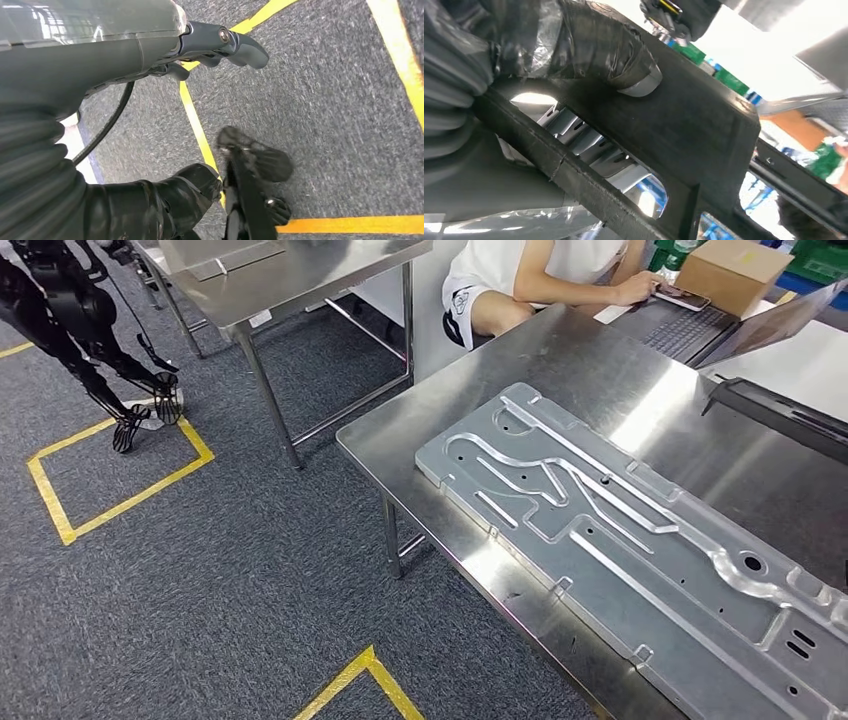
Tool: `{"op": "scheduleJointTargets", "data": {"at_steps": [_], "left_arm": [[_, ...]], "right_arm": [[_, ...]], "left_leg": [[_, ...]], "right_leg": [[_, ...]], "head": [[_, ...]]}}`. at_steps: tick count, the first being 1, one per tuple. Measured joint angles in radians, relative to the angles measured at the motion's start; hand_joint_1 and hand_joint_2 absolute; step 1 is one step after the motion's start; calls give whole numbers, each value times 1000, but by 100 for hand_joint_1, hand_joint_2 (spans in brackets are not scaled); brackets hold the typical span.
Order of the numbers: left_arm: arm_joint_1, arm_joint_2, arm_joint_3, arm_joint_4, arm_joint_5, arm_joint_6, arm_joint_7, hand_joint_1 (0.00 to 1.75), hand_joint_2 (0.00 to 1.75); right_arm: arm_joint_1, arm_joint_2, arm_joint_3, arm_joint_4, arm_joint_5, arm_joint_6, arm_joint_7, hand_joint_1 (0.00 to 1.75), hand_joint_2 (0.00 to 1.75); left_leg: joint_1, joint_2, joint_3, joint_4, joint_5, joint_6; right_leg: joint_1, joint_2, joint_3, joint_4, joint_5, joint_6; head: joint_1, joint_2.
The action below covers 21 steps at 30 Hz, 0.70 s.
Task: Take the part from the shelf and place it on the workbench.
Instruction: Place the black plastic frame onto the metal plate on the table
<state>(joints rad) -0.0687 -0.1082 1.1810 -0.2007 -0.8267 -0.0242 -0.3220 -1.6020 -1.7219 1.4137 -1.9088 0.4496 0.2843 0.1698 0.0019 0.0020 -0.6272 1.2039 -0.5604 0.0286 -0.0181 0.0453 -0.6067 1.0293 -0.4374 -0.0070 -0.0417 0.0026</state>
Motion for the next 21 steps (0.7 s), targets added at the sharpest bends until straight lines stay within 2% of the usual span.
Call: {"op": "scheduleJointTargets", "data": {"at_steps": [2,3,5,7,9,11,12,13,14,16,17,18,21], "left_arm": [[1,1,2,0,0,0,1,0,175],[1,1,3,0,0,1,1,0,175],[-1,1,4,0,0,1,2,0,175],[-4,1,5,0,0,1,2,0,175],[-3,1,5,0,0,1,2,0,175],[1,1,6,0,0,1,2,0,175],[2,1,6,0,0,1,3,0,175],[3,1,6,0,0,1,3,0,175],[4,1,6,0,0,1,3,0,175],[5,1,6,0,0,1,3,0,175],[4,2,6,0,0,1,3,0,175],[4,2,6,0,-1,1,2,0,175],[1,1,6,0,-2,2,2,0,175]], "right_arm": [[28,-3,0,0,-5,-22,6,175,175],[38,-6,0,0,-8,-24,7,175,175],[51,-12,0,0,-13,-25,8,175,175],[57,-18,-1,0,-14,-25,8,175,175],[62,-23,0,0,-14,-26,8,175,175],[67,-25,0,0,-14,-27,8,175,175],[70,-25,0,0,-14,-27,8,175,175],[73,-25,0,0,-14,-27,8,175,175],[75,-25,0,0,-14,-27,8,175,175],[75,-25,0,0,-14,-27,8,175,175],[76,-25,0,0,-14,-27,8,175,175],[77,-25,0,0,-14,-27,8,175,175],[82,-27,0,0,-21,-29,10,175,175]], "left_leg": [[-3,-8,48,-126,59,9],[-5,-10,60,-161,71,12],[-10,-9,63,-177,74,18],[-9,-4,71,-193,86,30],[-6,2,78,-209,98,41],[-7,6,76,-211,100,43],[-8,8,75,-210,100,43],[-8,9,74,-208,99,41],[-7,10,73,-205,97,39],[-5,12,73,-197,90,31],[-6,12,73,-191,86,25],[-7,12,72,-186,83,20],[-8,12,71,-182,78,6]], "right_leg": [[3,10,0,4,-3,5],[3,13,-1,5,-3,9],[0,18,-3,4,-2,23],[-5,6,-5,10,-8,33],[-7,-20,-31,71,-52,41],[-12,-36,-84,189,-115,51],[-15,-37,-106,236,-131,56],[-18,-39,-112,252,-128,60],[-21,-41,-99,228,-107,64],[-26,-48,-33,104,-48,68],[-25,-50,-6,49,-29,66],[-22,-50,10,17,-22,60],[-15,-44,10,12,-23,37]], "head": [[0,0],[1,0],[1,0],[1,0],[3,0],[4,0],[4,0],[4,0],[4,0],[4,0],[4,0],[4,0],[3,0]]}}
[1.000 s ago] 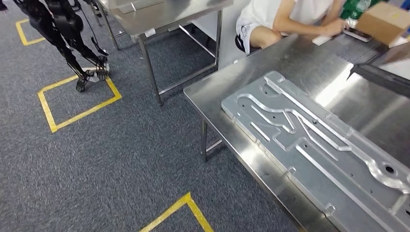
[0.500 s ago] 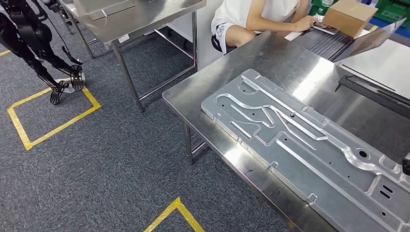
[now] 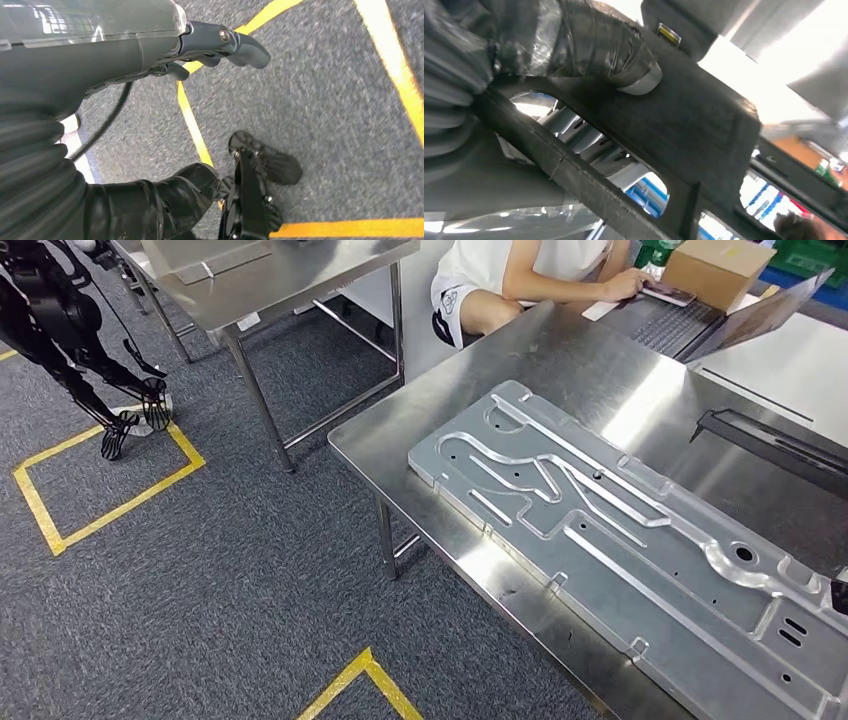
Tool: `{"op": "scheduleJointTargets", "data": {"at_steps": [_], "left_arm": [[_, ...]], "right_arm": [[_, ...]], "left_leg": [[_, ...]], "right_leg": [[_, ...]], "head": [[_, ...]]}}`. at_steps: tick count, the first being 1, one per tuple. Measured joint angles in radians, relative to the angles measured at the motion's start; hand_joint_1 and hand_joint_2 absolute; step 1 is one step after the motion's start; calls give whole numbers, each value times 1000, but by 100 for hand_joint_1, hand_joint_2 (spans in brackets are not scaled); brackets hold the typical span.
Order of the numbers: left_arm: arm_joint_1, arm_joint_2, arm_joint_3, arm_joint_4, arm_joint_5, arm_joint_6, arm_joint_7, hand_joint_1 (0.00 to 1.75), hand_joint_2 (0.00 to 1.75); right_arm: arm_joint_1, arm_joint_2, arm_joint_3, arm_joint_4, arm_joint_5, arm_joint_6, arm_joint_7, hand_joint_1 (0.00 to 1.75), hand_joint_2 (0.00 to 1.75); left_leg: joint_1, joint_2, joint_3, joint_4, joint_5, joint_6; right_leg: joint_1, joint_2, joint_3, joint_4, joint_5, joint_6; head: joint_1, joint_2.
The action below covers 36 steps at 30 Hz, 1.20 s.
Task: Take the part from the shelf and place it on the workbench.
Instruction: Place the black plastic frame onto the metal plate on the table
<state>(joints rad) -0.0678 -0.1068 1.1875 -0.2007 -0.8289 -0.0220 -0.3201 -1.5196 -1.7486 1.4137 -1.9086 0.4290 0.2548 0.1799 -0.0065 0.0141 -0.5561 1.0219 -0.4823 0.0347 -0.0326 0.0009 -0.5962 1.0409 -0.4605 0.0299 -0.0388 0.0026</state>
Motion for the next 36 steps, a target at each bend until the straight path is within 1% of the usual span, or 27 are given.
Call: {"op": "scheduleJointTargets", "data": {"at_steps": [2,3,5,6,7,8,9,11,12,13,16,17,18,19,21,22,23,24,25,26,27,28,30,32,33,34,36], "left_arm": [[-1,-1,0,0,-1,-1,-1,0,175],[-1,-2,0,0,-3,-2,-2,0,175],[-1,-2,0,0,-7,-6,-4,0,175],[-1,-2,0,0,-9,-9,-5,0,175],[-1,-2,0,0,-10,-11,-5,0,175],[-1,-2,0,0,-11,-13,-6,0,175],[0,-2,0,0,-12,-13,-5,0,175],[-1,-1,1,0,-14,-11,-4,0,175],[-2,0,1,0,-15,-7,-2,0,175],[-2,0,2,0,-15,-3,0,0,175],[-4,0,6,0,-15,12,5,0,175],[-4,0,7,0,-16,15,5,0,175],[-4,0,8,0,-17,18,4,0,175],[-3,0,9,0,-19,19,2,0,175],[-2,0,11,0,-25,21,-6,0,175],[-3,0,12,0,-28,21,-11,0,175],[-3,0,13,0,-32,21,-17,0,175],[-3,0,14,0,-36,21,-22,0,175],[-2,0,15,0,-40,22,-27,0,175],[-1,-1,16,0,-44,22,-31,0,175],[0,-1,17,0,-47,23,-33,0,175],[-1,-2,18,0,-50,25,-35,0,175],[-4,-3,21,0,-53,30,-35,0,175],[-8,-6,24,0,-55,35,-34,0,175],[-9,-8,25,0,-55,37,-34,0,175],[-8,-8,26,0,-55,37,-35,0,175],[-3,-10,28,0,-54,38,-36,0,175]], "right_arm": [[9,0,0,0,-8,-11,5,175,175],[19,1,0,0,-12,-22,10,175,175],[55,10,0,4,-17,-61,21,175,175],[78,17,0,9,-22,-85,28,175,175],[102,26,0,15,-27,-110,35,175,175],[127,34,0,23,-35,-137,41,175,175],[153,44,0,32,-43,-166,47,175,175],[211,63,0,52,-59,-229,61,175,175],[243,73,0,63,-64,-260,69,175,175],[273,82,0,75,-67,-289,77,175,175],[362,106,0,105,-73,-370,102,175,175],[393,114,0,115,-74,-399,112,175,175],[425,124,0,126,-74,-429,124,175,175],[459,138,0,138,-72,-458,135,175,175],[547,177,-4,166,-59,-504,155,175,175],[606,200,-13,182,-47,-515,160,175,175],[679,224,-33,199,-28,-514,161,175,175],[760,249,-68,216,-1,-505,157,175,175],[843,277,-124,231,35,-486,146,175,175],[930,312,-208,246,89,-451,125,175,175],[1014,351,-317,258,152,-403,94,175,175],[1095,395,-440,268,220,-343,55,175,175],[1235,487,-691,278,345,-224,-33,175,175],[1343,570,-892,282,426,-148,-100,175,175],[1388,607,-976,282,452,-124,-122,175,175],[1427,638,-1043,282,467,-109,-135,175,175],[1485,688,-1143,283,484,-93,-149,175,175]], "left_leg": [[2,-3,-11,28,-22,-8],[3,-4,-29,69,-47,-11],[5,-6,-93,200,-110,-11],[5,-7,-123,260,-130,-10],[5,-7,-141,292,-133,-8],[5,-8,-139,283,-116,-4],[4,-8,-118,235,-83,1],[0,-12,-51,95,-20,13],[-1,-13,-27,45,-4,16],[-3,-14,-16,19,1,18],[-5,-13,-11,1,10,23],[-4,-12,-8,-8,16,28],[-1,-10,-5,-16,22,32],[0,-9,-4,-21,25,34],[0,-7,-5,-22,26,37],[0,-8,-5,-21,26,36],[1,-9,-5,-20,26,36],[1,-11,-3,-18,24,34],[3,-13,-1,-15,22,31],[3,-12,-2,-11,18,26],[4,-8,-2,-8,12,19],[6,-4,-2,-5,8,12],[11,3,2,-3,2,1],[15,1,1,15,-11,-7],[15,-2,-11,46,-33,-9],[15,-5,-34,97,-66,-11],[15,-8,-94,225,-136,-15]], "right_leg": [[-2,1,2,-4,2,-14],[-2,1,2,-6,3,-21],[4,2,0,-6,4,-30],[7,3,-1,-5,4,-31],[10,4,-1,-5,3,-32],[12,6,-1,-4,3,-32],[14,7,0,-3,3,-32],[18,10,1,-2,3,-31],[20,10,1,-1,3,-29],[20,10,-1,0,3,-25],[15,9,0,-3,6,-7],[14,7,-5,8,-4,-2],[12,6,-17,37,-24,3],[10,4,-39,85,-53,8],[7,3,-94,203,-108,18],[5,2,-109,238,-115,21],[3,2,-107,238,-102,24],[1,1,-86,200,-74,25],[0,-1,-52,133,-38,25],[3,-2,-17,69,-14,23],[8,-2,9,19,0,17],[14,-1,24,-9,3,9],[26,4,31,-19,0,-9],[26,2,35,-24,3,-23],[24,-1,35,-27,5,-30],[22,-5,34,-28,6,-36],[24,-10,28,-27,7,-42]], "head": [[0,0],[0,0],[-1,0],[-1,0],[-1,0],[-1,0],[-1,0],[-1,0],[-1,0],[0,0],[0,0],[0,0],[1,0],[2,0],[3,0],[3,0],[3,0],[3,0],[3,0],[3,0],[3,0],[3,0],[2,0],[2,0],[1,0],[1,0],[1,0]]}}
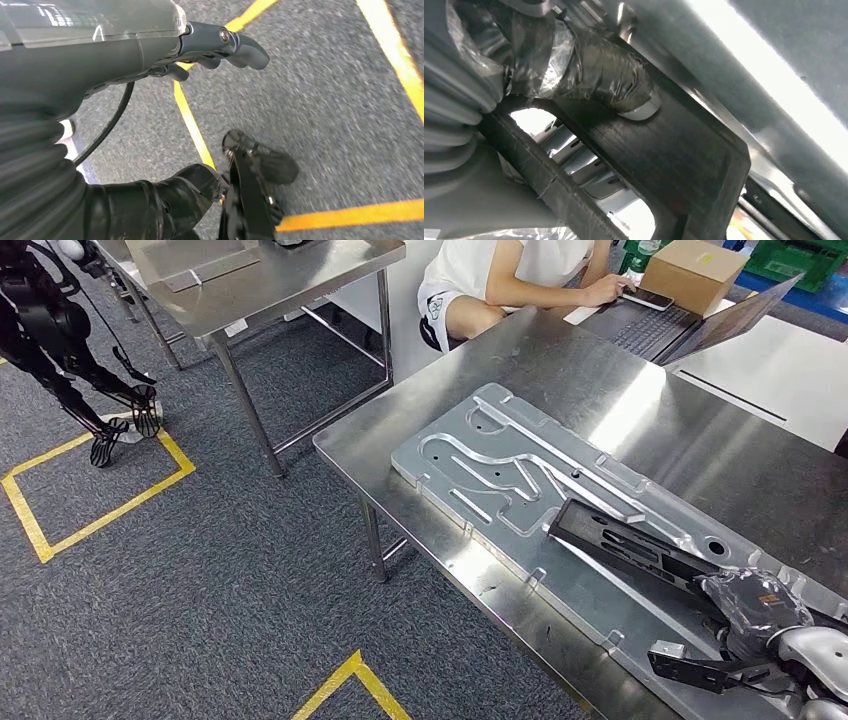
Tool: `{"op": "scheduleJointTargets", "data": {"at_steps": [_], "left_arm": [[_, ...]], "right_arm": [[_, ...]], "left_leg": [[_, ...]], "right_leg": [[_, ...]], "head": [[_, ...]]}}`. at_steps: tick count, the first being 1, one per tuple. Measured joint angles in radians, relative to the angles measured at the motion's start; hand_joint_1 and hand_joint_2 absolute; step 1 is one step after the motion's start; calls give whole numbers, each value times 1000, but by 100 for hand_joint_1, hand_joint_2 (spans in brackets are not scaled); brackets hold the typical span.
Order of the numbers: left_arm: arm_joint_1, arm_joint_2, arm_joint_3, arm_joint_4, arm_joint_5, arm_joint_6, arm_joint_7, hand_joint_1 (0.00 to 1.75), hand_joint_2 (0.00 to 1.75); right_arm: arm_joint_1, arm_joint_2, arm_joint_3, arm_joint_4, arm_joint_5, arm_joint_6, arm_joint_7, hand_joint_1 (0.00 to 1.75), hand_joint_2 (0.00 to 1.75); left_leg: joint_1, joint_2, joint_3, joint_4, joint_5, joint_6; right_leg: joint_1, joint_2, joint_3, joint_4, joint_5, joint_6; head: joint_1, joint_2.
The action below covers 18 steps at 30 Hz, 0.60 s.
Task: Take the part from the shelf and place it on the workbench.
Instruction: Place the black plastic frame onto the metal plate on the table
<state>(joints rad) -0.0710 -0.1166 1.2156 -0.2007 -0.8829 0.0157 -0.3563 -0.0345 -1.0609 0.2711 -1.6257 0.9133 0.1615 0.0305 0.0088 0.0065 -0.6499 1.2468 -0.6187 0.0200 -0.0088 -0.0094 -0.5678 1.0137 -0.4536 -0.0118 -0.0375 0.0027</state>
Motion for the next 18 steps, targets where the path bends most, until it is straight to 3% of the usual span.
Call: {"op": "scheduleJointTargets", "data": {"at_steps": [2,4,6,8,10,12,14,16,17,18], "left_arm": [[5,0,4,0,2,2,-1,0,175],[9,1,9,0,4,5,-5,0,175],[11,2,14,0,6,6,-13,0,175],[11,2,17,0,4,3,-21,0,175],[11,2,19,0,3,-4,-31,0,175],[10,2,21,0,4,-9,-40,0,87],[9,2,22,0,5,-10,-44,0,0],[9,2,24,0,8,-13,-48,0,0],[9,2,26,0,10,-17,-49,0,0],[9,2,29,0,13,-23,-50,0,0]], "right_arm": [[36,31,-55,0,7,6,-7,175,175],[66,56,-104,0,11,13,-13,87,87],[101,77,-158,0,14,22,-18,0,0],[136,91,-205,-2,21,34,-24,0,0],[167,100,-247,-4,27,46,-32,0,0],[191,108,-278,-6,28,53,-37,0,0],[204,114,-298,-7,29,55,-39,0,0],[214,121,-311,-8,30,58,-40,0,0],[224,124,-317,-9,31,61,-40,0,0],[235,127,-325,-10,30,66,-40,0,0]], "left_leg": [[0,0,-32,72,-23,-3],[0,0,-9,30,15,-3],[1,-3,56,-103,82,1],[-2,-8,101,-201,118,6],[-6,-8,106,-216,123,13],[-6,-4,107,-224,130,26],[-5,1,108,-234,138,38],[-9,4,106,-235,140,43],[-11,4,105,-235,139,45],[-13,4,105,-234,138,46]], "right_leg": [[1,-1,-4,2,0,0],[-1,0,-5,6,0,0],[-3,0,-5,11,-3,5],[-1,-1,-8,16,-6,15],[-1,-1,-10,16,-3,27],[-5,2,-12,19,-7,38],[-8,4,-36,73,-46,45],[-9,5,-90,188,-105,49],[-9,6,-116,242,-125,50],[-9,5,-129,270,-127,50]], "head": [[0,0],[0,0],[0,0],[0,0],[1,0],[1,0],[1,0],[1,0],[1,0],[1,0]]}}
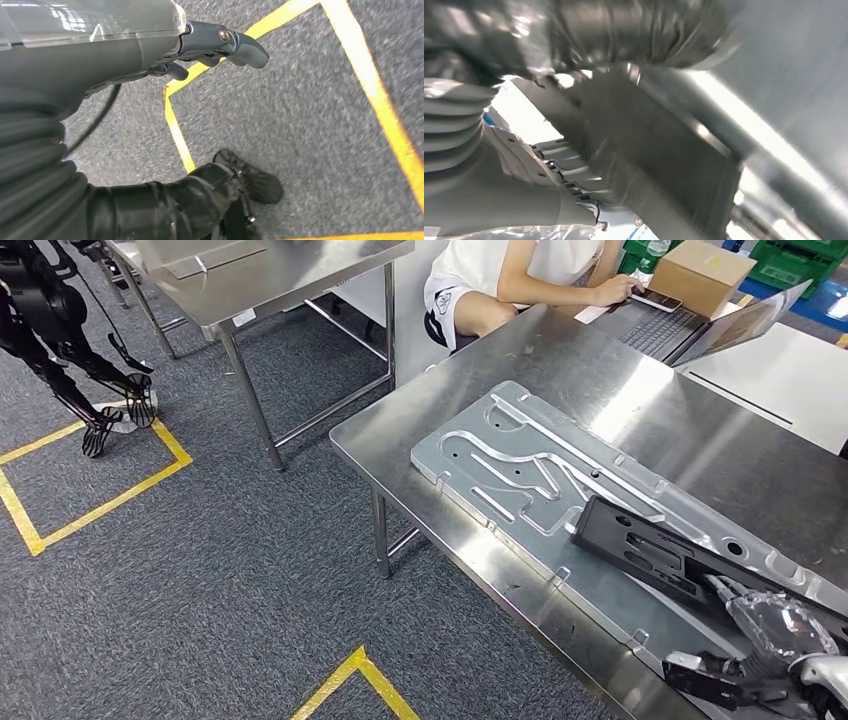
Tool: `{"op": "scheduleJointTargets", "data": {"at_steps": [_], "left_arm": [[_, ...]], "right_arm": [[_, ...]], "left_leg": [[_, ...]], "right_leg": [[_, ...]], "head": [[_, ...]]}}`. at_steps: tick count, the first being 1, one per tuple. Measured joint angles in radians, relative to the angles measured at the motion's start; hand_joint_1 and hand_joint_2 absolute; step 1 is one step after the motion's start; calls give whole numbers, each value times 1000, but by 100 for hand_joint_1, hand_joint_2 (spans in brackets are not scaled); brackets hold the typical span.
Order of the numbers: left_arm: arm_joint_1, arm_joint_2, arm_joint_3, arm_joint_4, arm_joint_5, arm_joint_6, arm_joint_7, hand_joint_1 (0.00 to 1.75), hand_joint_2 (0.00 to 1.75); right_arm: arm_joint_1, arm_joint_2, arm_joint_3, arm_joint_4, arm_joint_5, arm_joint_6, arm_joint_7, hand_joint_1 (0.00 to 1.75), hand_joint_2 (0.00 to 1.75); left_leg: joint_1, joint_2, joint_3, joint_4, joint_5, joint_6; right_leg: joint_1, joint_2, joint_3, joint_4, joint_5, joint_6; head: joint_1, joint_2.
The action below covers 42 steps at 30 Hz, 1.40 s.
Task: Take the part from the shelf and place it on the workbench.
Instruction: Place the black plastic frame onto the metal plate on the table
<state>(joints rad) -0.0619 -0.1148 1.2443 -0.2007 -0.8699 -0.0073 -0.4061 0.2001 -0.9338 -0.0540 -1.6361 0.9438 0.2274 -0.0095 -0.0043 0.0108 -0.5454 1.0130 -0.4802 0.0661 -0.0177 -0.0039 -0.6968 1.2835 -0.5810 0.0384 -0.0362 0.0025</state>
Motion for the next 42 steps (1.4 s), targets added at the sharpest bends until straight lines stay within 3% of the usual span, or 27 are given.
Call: {"op": "scheduleJointTargets", "data": {"at_steps": [1,2,3,5,8,10,12,14,15,16,18,20,21,24,26,29,30,31,32,34,36,38,40,42], "left_arm": [[0,0,3,0,3,-7,0,0,0],[0,0,5,0,5,-15,0,0,0],[0,0,7,0,7,-20,0,0,0],[-1,0,11,0,9,-26,0,0,0],[-5,0,17,0,10,-31,1,0,0],[-6,0,23,0,12,-34,3,0,0],[-6,1,27,0,13,-37,7,0,0],[-6,2,31,0,13,-38,10,0,0],[-5,3,33,0,13,-39,12,0,0],[-4,4,35,0,13,-39,14,0,0],[-3,6,38,0,13,-41,16,0,0],[-3,7,41,0,13,-41,16,0,0],[-4,8,42,0,12,-42,17,0,0],[-6,9,43,0,10,-44,17,0,0],[-7,9,43,0,4,-46,17,0,0],[-7,10,48,0,-7,-48,17,0,0],[-7,10,50,0,-8,-49,17,0,0],[-7,11,52,0,-9,-51,16,0,0],[-8,11,53,0,-9,-53,16,0,0],[-8,12,56,0,-8,-56,16,0,0],[-10,12,58,0,-6,-57,16,0,0],[-13,12,60,0,-5,-58,16,0,0],[-14,12,62,0,-5,-59,16,0,0],[-13,12,65,0,-5,-63,17,0,0]], "right_arm": [[11,2,-11,-3,-1,7,0,0,0],[20,2,-26,-8,-2,14,0,0,0],[28,2,-44,-13,-4,22,0,0,0],[39,-1,-79,-23,-6,33,-1,0,0],[61,-10,-131,-38,-12,54,-3,0,0],[83,-20,-173,-50,-24,77,-5,0,0],[105,-31,-226,-63,-39,104,-9,0,0],[128,-39,-282,-74,-49,129,-13,0,0],[140,-42,-309,-78,-52,139,-15,0,0],[150,-45,-335,-82,-55,148,-17,0,0],[166,-48,-379,-90,-58,158,-21,0,0],[176,-52,-412,-96,-60,161,-22,0,0],[181,-54,-424,-99,-60,164,-23,0,0],[202,-74,-463,-107,-71,195,-21,0,0],[217,-108,-508,-113,-101,241,-19,0,0],[225,-191,-605,-120,-176,323,-8,0,0],[226,-220,-635,-121,-202,346,-2,0,0],[227,-248,-660,-121,-227,366,5,0,0],[227,-278,-681,-121,-254,387,13,0,0],[225,-353,-722,-121,-310,423,33,0,0],[217,-432,-766,-120,-359,454,53,0,0],[211,-496,-802,-119,-391,479,67,0,0],[210,-547,-825,-119,-405,492,75,0,0],[209,-584,-840,-119,-410,498,80,0,0]], "left_leg": [[-2,0,1,1,-1,1],[-3,0,2,2,-3,2],[-4,0,4,3,-5,1],[-7,0,6,5,-8,-2],[-9,2,4,6,-11,-13],[-9,1,0,21,-25,-24],[-6,-3,-37,104,-75,-35],[-1,-4,-104,237,-133,-43],[2,-4,-127,280,-141,-46],[5,-4,-133,286,-129,-48],[10,-4,-88,184,-60,-50],[11,-6,-34,68,-17,-47],[10,-7,-22,39,-12,-43],[4,-6,-20,25,-6,-23],[5,-3,-18,16,2,-10],[0,2,-21,13,5,-3],[-3,3,-22,13,5,-2],[-4,4,-22,13,5,-1],[-4,4,-21,14,4,-1],[-6,4,-16,14,3,-3],[-9,5,-18,17,3,-7],[-10,5,-22,17,5,-15],[-8,3,-28,25,-2,-25],[-6,-1,-56,93,-49,-35]], "right_leg": [[0,0,3,-7,16,-1],[1,0,23,-50,47,-4],[2,-1,55,-116,82,-8],[9,-2,105,-223,119,-18],[17,-1,116,-257,121,-29],[10,0,121,-266,124,-37],[4,-1,127,-272,127,-46],[4,0,126,-270,125,-50],[4,0,125,-268,124,-51],[4,1,125,-265,122,-50],[1,5,125,-258,117,-45],[2,8,123,-248,111,-34],[3,9,121,-245,110,-29],[-1,10,118,-245,111,-12],[-5,9,103,-207,81,-6],[-5,7,23,-30,-13,-2],[-5,7,2,15,-26,0],[-5,7,-4,30,-21,0],[-6,7,11,2,5,0],[-6,5,77,-129,72,-4],[-1,6,121,-229,104,-10],[6,8,124,-248,106,-18],[1,7,125,-255,113,-30],[-3,4,126,-261,121,-42]], "head": [[0,0],[0,0],[0,0],[0,0],[0,0],[-1,0],[-1,0],[-2,0],[-2,0],[-2,0],[-2,0],[-1,0],[-1,0],[0,0],[0,0],[0,0],[0,0],[0,0],[0,0],[1,0],[0,0],[0,0],[-1,0],[-1,0]]}}
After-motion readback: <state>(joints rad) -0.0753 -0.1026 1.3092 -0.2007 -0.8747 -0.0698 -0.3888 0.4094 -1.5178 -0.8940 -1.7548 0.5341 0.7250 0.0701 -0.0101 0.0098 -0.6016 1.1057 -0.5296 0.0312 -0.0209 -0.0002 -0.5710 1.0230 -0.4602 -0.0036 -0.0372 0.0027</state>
